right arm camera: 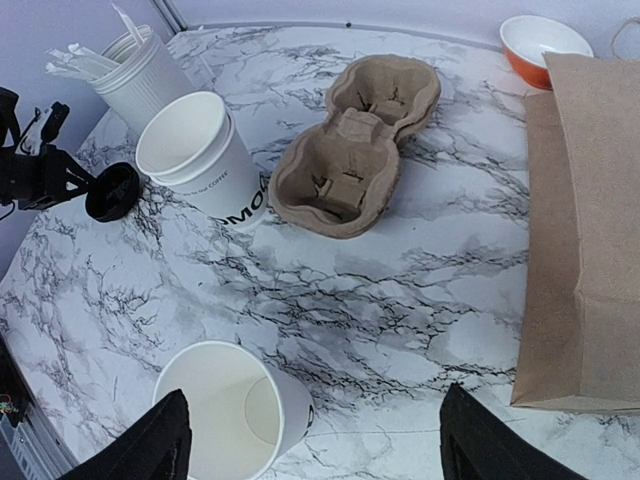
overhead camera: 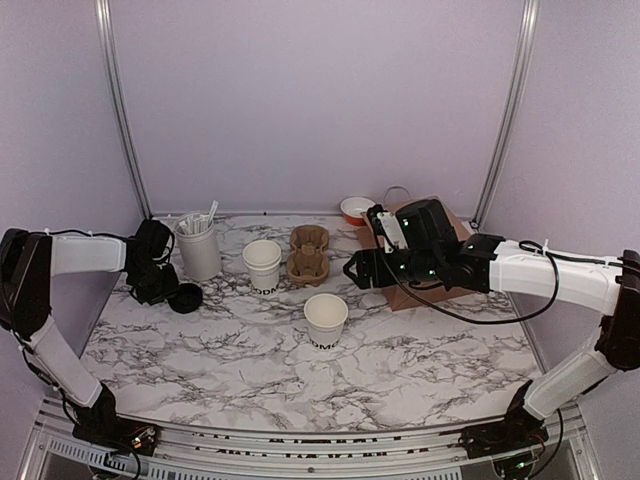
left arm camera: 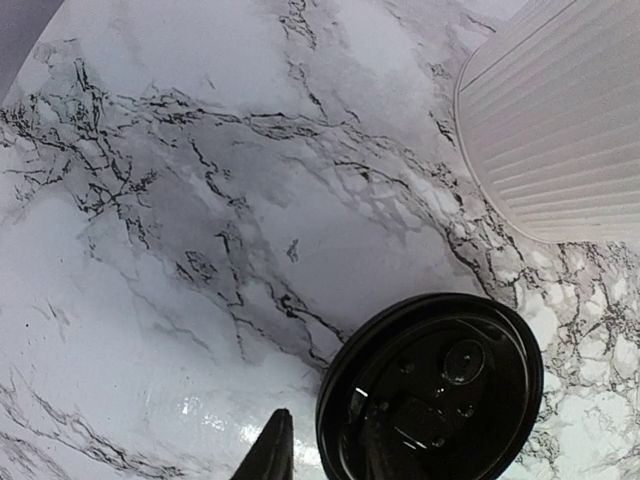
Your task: Pack the takeout coffee
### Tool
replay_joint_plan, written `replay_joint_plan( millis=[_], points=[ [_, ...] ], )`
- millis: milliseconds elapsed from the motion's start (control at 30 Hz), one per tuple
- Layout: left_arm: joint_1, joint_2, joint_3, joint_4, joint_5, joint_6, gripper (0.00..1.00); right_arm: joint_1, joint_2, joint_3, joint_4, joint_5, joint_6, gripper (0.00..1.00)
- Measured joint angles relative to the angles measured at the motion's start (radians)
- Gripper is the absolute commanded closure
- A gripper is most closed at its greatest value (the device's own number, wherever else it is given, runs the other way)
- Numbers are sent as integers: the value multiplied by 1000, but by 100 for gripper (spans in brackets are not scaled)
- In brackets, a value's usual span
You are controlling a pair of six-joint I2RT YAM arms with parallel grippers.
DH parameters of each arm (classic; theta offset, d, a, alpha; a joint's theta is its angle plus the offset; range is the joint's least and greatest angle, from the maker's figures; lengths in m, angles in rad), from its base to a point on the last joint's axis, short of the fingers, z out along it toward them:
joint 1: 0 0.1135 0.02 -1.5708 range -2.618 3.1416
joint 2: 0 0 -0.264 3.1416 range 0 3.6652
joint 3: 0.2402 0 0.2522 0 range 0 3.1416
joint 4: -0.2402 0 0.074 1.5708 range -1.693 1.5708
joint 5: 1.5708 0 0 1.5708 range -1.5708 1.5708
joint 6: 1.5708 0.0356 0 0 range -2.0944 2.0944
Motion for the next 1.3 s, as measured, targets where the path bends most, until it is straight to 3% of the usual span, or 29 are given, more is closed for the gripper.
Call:
replay_joint_plan(
  millis=[367,533,900,1300],
  points=[
    [-3,55,28,-4,2,-2,87,0,0,-4,15,0,0,18],
    [-3,55,29,-3,2,-1,100,0,0,-7,19,0,0,18],
    [-9,-23,-4,-6,50,-35,100,11,0,-7,19,3,-3,17],
    [-18,-130,-71,6,119,-65,100,105,93,77,14,16,-25,17]
  ],
)
